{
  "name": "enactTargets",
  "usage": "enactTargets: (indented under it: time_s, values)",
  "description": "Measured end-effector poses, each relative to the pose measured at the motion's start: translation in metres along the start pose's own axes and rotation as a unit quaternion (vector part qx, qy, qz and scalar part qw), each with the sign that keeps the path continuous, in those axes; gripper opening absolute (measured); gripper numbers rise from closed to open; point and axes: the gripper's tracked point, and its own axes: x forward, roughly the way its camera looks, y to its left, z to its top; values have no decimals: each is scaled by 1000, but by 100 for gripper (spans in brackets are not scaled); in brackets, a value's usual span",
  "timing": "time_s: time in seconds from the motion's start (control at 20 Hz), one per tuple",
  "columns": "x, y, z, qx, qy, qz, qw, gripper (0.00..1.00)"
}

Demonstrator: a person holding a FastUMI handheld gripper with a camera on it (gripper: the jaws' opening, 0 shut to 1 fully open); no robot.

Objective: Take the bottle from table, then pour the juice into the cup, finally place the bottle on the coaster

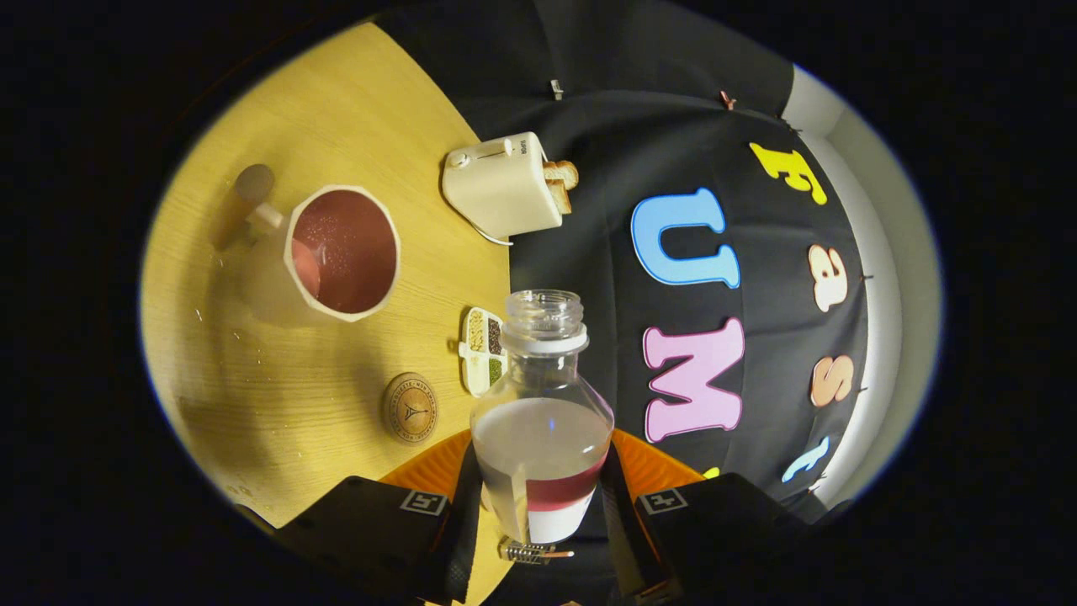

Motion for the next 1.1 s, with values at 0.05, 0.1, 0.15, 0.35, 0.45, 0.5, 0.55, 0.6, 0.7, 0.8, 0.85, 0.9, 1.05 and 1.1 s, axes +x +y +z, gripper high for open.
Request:
enactTargets:
  time_s: [0.05,0.1,0.15,0.35,0.45,0.5,0.55,0.6,0.7,0.8,0.85,0.9,1.05,1.1]
  values:
    - [1,0,2,-16,-6,0,1000,67]
    - [3,0,3,-31,-11,0,999,67]
    - [3,-1,5,-45,-15,-1,999,67]
    - [5,-1,17,-100,-42,-2,994,67]
    - [7,1,23,-126,-51,1,991,67]
    - [9,3,26,-135,-56,0,989,67]
    - [8,3,28,-141,-57,1,988,67]
    - [10,4,29,-145,-58,2,988,67]
    - [11,8,33,-159,-66,11,985,67]
    - [13,9,35,-188,-77,12,979,67]
    - [14,8,35,-201,-82,11,976,67]
    - [14,8,35,-209,-85,11,974,67]
    - [19,7,34,-222,-84,11,971,67]
    - [21,6,34,-228,-84,10,970,67]
